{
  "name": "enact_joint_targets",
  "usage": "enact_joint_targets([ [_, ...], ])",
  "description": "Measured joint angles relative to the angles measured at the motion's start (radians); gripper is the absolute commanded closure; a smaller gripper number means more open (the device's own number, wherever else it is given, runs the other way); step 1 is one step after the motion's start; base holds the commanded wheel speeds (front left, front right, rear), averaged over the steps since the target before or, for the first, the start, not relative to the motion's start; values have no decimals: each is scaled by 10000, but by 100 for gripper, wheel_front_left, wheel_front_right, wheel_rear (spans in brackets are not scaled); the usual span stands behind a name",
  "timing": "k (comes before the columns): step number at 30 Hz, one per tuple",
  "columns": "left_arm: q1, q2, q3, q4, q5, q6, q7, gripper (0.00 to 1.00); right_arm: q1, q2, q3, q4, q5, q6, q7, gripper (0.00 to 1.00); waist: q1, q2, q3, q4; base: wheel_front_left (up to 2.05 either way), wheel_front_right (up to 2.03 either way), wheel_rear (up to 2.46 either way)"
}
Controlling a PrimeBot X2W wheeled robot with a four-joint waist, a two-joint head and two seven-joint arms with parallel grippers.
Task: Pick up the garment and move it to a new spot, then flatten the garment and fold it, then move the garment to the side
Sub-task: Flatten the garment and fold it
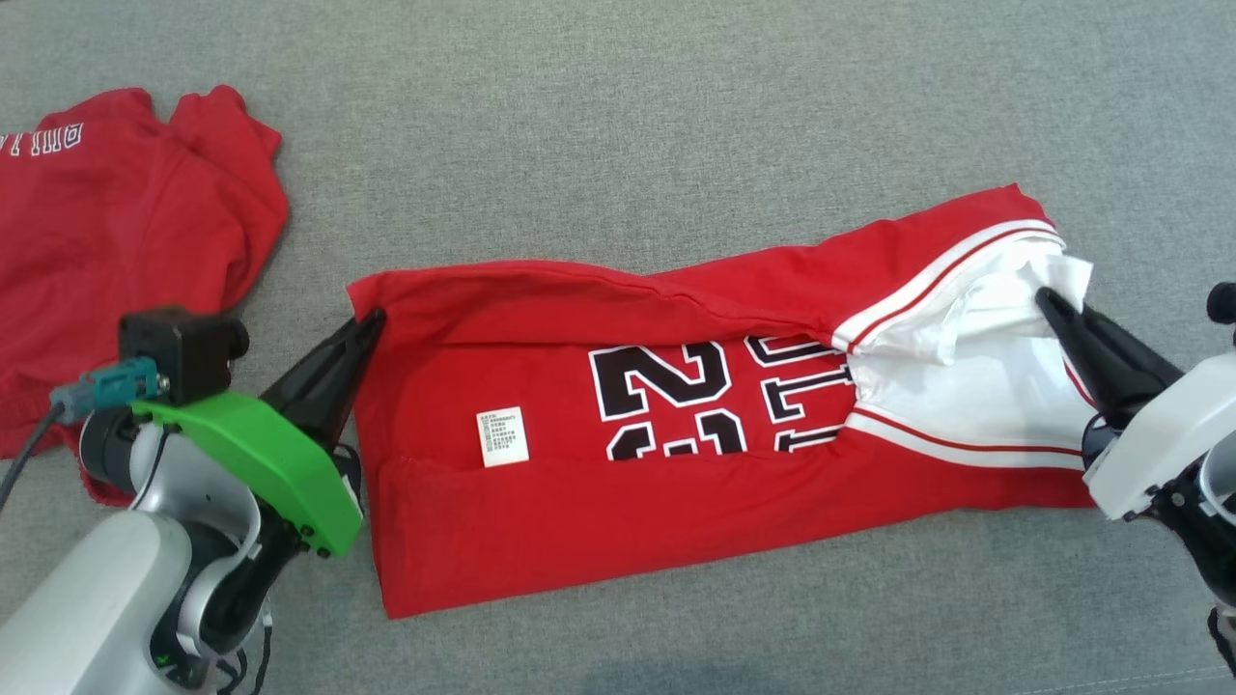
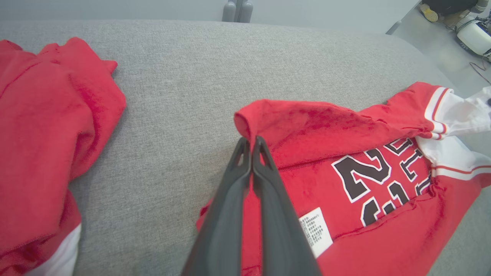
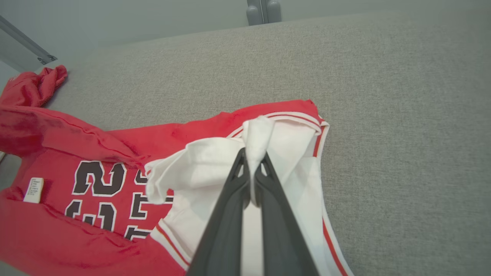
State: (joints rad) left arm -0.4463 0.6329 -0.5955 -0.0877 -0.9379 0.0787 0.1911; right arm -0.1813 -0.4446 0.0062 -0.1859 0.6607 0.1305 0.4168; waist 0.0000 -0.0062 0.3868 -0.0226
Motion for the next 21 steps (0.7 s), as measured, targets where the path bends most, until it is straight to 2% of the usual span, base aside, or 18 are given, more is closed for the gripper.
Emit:
enact_joint_targets([
  [6,1178,-23,-21,-46,13,2,-945,100,382,127,497,339,-222,0,-623,100,0,0,-75,17,0,0,0],
  [7,1310,-17,-36,-25,42,-13,-1081,100,388,58,535,428,-303,0,-755,91,0,0,-75,39,0,0,0],
  [8,1409,-10,-71,17,142,-54,-1244,100,425,-31,596,504,-372,0,-828,74,0,0,-80,62,0,0,0],
  [9,1488,-15,-117,82,257,-88,-1448,78,488,-104,633,579,-443,2,-936,63,0,0,-87,83,0,0,0],
  [10,1560,-35,-194,190,336,-130,-1544,73,552,-155,637,683,-546,2,-1064,2,0,0,-100,103,0,0,0],
  [12,1787,-169,-309,391,364,-240,-1779,61,659,-384,719,863,-694,2,-1108,0,0,0,-139,141,0,0,0],
  [13,1861,-186,-407,499,546,-265,-1916,25,743,-476,709,945,-777,4,-1103,0,0,0,-164,154,0,0,0],
  [14,1906,-186,-483,585,685,-320,-2023,0,801,-499,683,978,-809,-2,-1099,0,0,0,-190,163,0,0,0],
  [19,2168,-144,-719,965,1250,-382,-2627,0,1033,-570,234,497,-393,2,-594,0,0,0,-335,166,0,0,0],
  [20,2243,-69,-836,1034,1517,-284,-2690,0,1039,-589,105,332,-278,2,-378,0,0,0,-353,140,0,0,0],
  [21,2434,21,-750,1204,1975,194,-3135,0,1014,-560,-171,61,-79,2,12,0,0,0,-369,73,0,0,0],
])
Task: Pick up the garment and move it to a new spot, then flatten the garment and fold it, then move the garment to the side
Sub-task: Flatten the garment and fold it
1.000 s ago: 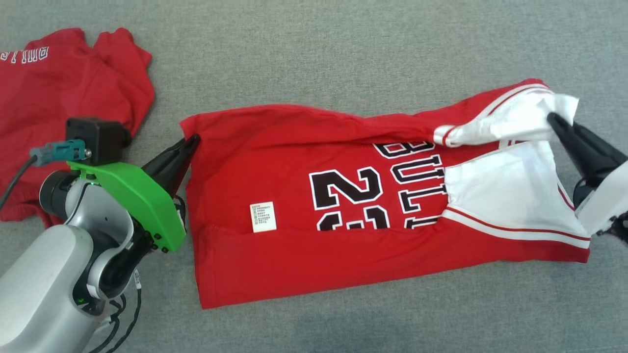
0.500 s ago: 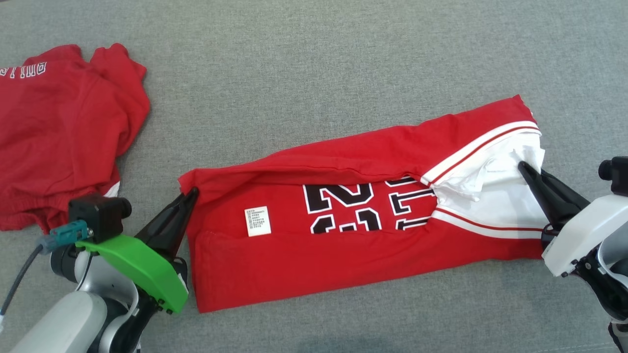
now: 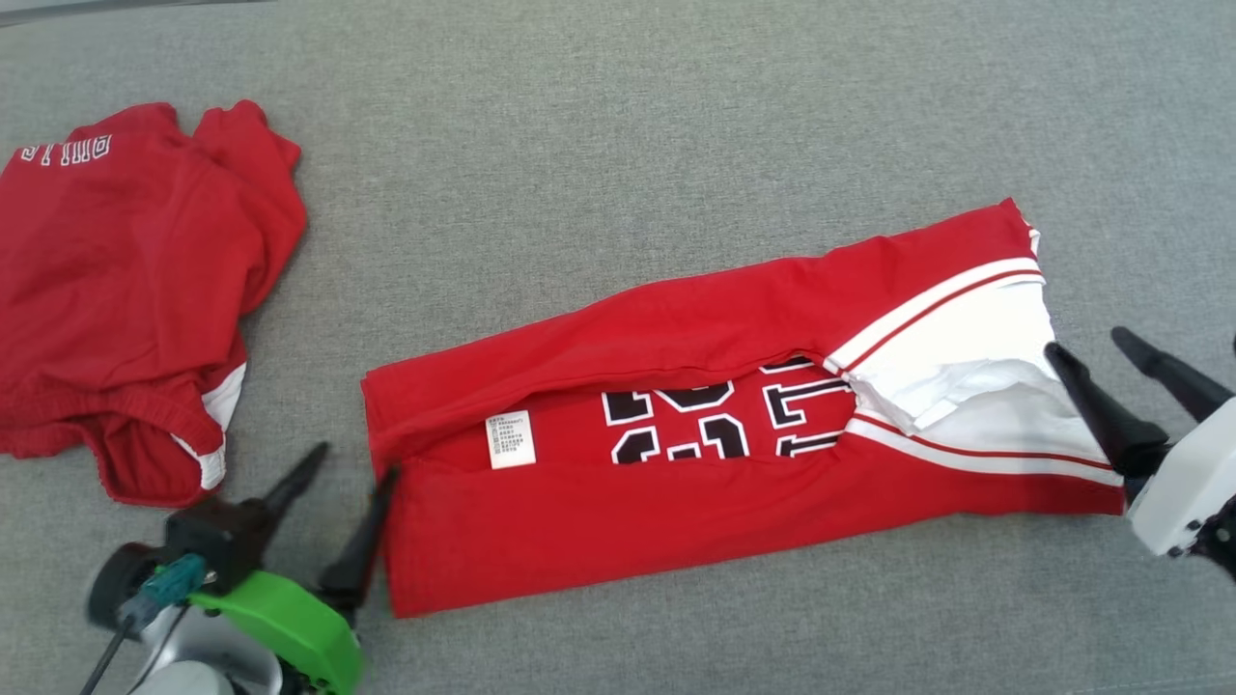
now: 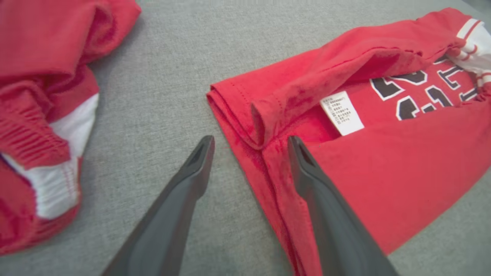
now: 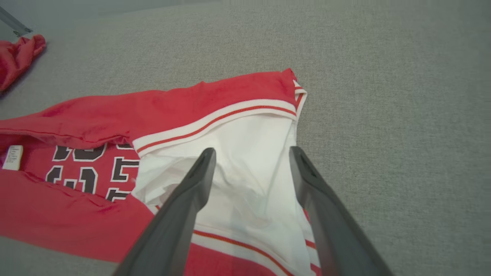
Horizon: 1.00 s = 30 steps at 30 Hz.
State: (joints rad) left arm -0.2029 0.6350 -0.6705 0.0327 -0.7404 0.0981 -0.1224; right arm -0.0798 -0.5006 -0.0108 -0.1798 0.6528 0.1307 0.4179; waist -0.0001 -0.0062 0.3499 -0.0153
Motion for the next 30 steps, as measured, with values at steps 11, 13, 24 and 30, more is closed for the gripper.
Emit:
enact_joint_targets([
  [11,511,-541,1308,-537,1607,2084,-1360,0,-1306,460,-345,1139,-1174,0,1816,0,0,0,256,202,0,0,0],
  [13,540,-792,1561,-690,1799,2084,-1386,0,-1523,462,-253,1710,-1452,0,1860,0,0,0,302,355,0,0,0],
  [24,1499,-1902,2945,-629,2472,1206,-1400,0,-1665,642,-71,3212,-742,-25,2245,100,0,0,154,1097,0,0,0],
  [30,1811,-2117,3298,-384,2594,769,-1400,0,-1665,211,176,2953,1743,2,2452,100,0,0,-216,1161,0,0,0],
])
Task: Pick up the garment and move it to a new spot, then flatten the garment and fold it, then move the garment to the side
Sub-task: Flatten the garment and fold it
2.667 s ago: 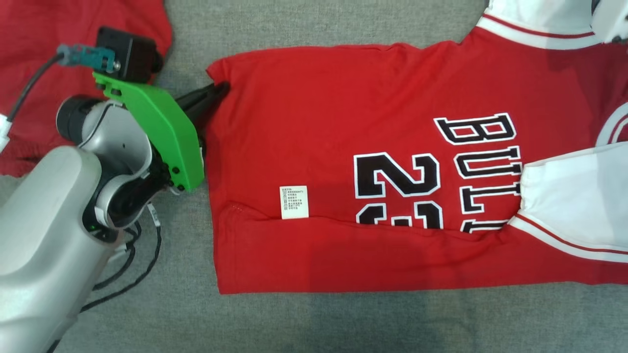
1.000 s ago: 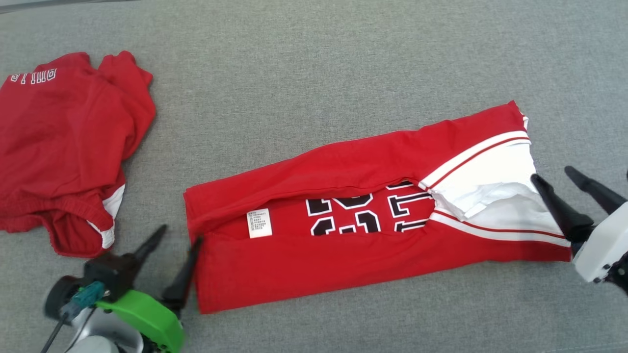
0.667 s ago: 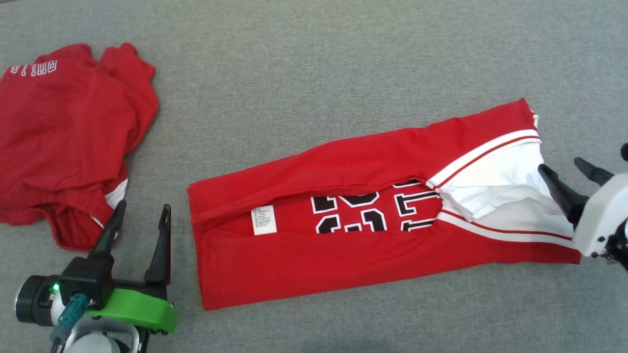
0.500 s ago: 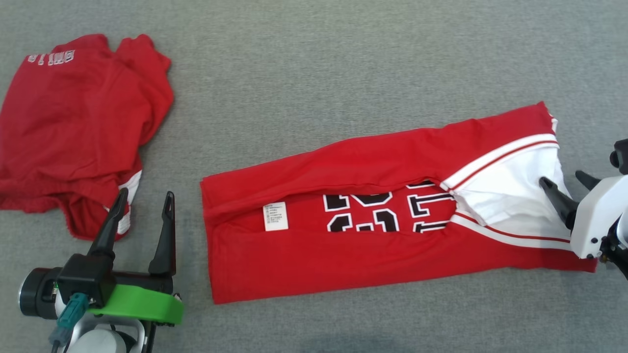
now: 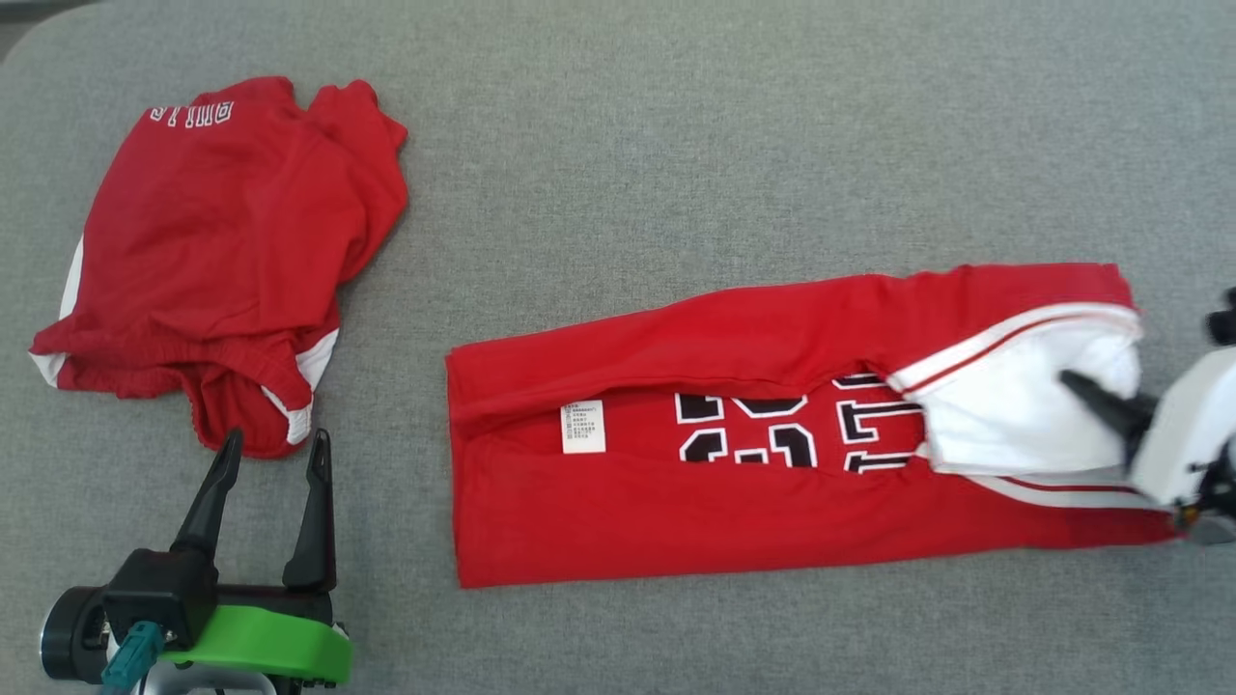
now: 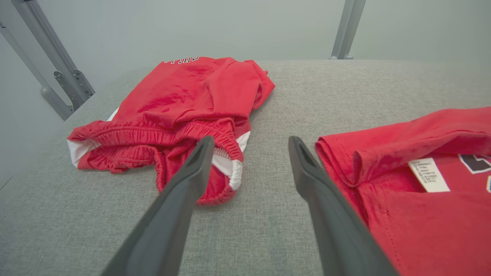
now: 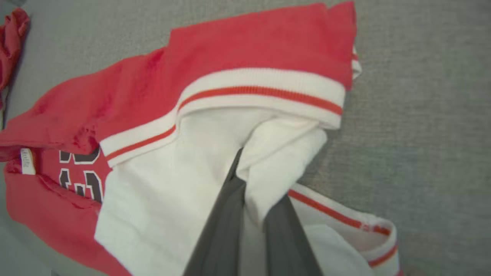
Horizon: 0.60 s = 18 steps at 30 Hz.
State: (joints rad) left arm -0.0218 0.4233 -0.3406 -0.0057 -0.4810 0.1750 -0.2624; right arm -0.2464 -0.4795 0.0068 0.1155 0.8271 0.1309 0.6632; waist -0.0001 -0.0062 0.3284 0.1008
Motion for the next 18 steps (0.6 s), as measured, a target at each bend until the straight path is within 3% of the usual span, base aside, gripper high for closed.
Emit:
enact_joint_targets([
  [3,67,-173,127,176,13,-284,0,0,81,-439,-780,180,372,2,125,100,0,0,-192,-29,0,0,0],
  [7,69,-575,117,397,244,-777,0,0,662,-957,-2568,871,512,2,267,100,0,0,-501,9,0,0,0],
  [12,149,-1014,268,734,499,-1158,-2,0,1030,-1149,-4619,1321,174,-4,399,100,0,0,-838,100,0,0,0],
  [15,174,-1315,244,865,698,-1384,0,0,763,-917,-5118,840,535,-6,466,100,0,0,-963,142,0,0,0],
  [18,181,-1482,232,1012,790,-1511,0,0,449,-464,-4759,196,782,-6,748,100,0,0,-1028,152,0,0,0],
])
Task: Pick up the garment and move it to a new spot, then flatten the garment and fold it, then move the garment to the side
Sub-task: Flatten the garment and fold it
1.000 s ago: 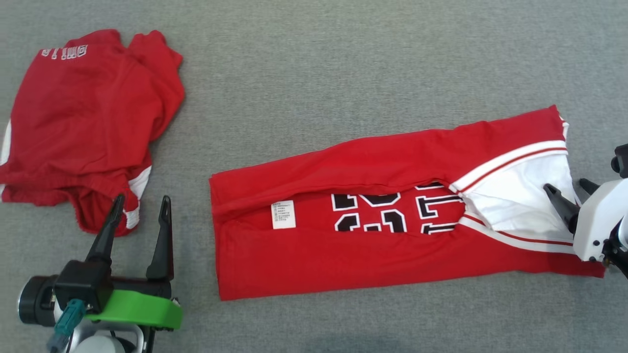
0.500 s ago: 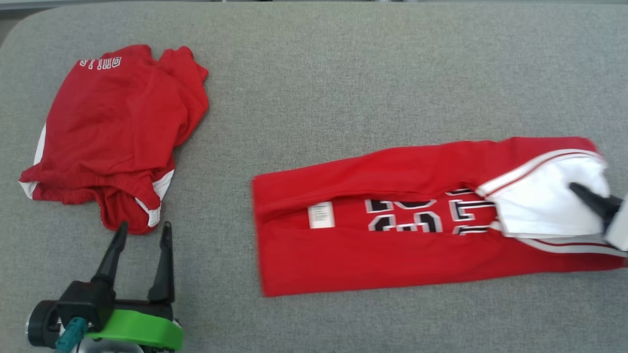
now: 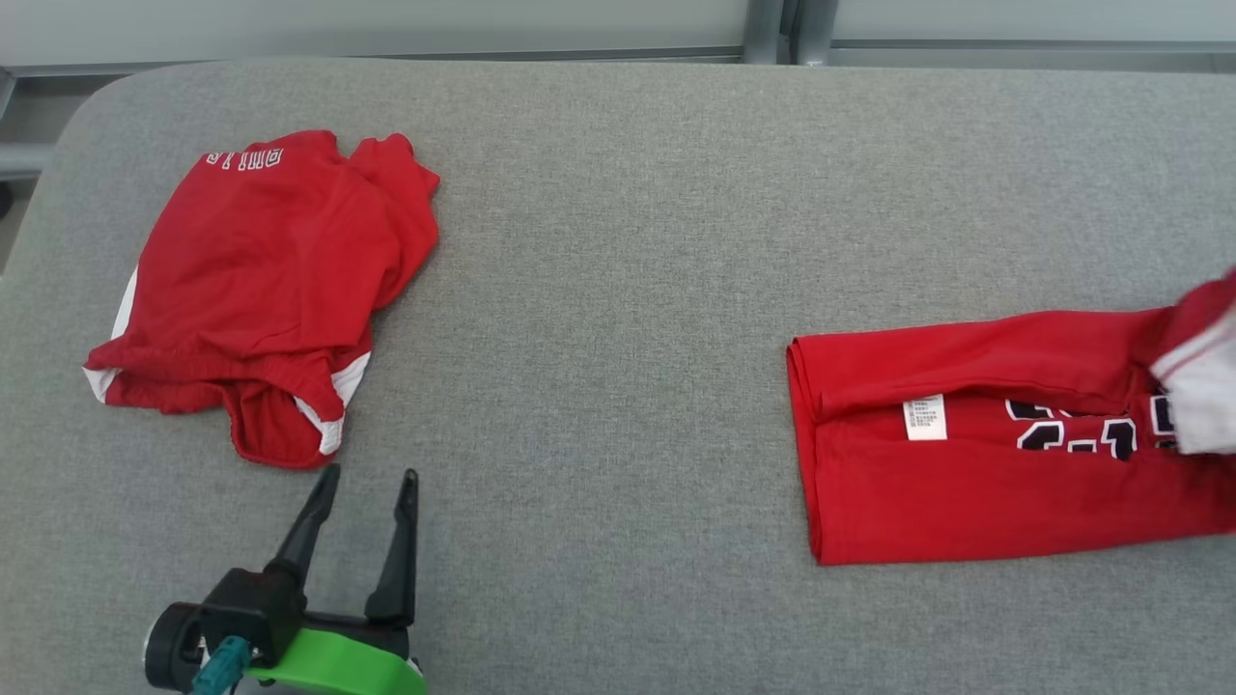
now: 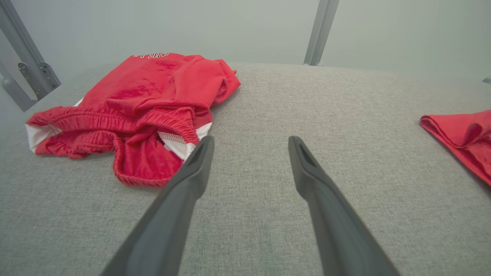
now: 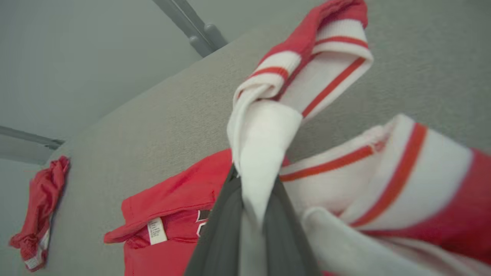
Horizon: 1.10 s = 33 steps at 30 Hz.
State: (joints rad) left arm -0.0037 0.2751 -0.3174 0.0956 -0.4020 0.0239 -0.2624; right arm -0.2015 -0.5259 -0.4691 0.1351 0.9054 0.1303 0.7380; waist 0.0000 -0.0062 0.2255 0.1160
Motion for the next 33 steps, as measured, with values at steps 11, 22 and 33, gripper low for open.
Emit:
enact_joint_targets([
  [11,-378,-537,-65,420,531,-761,-2,0,-35,2535,5281,-2876,-1172,2,742,100,0,0,257,-104,0,0,0],
  [22,-481,-646,109,619,702,-1091,0,0,-306,3108,6556,-1768,-2435,2,-995,0,0,0,201,-320,0,0,0],
  [33,-245,-533,397,221,899,-1114,-2,0,-75,2945,3591,-4109,-1839,2,-399,0,0,0,69,-845,0,0,0],
])
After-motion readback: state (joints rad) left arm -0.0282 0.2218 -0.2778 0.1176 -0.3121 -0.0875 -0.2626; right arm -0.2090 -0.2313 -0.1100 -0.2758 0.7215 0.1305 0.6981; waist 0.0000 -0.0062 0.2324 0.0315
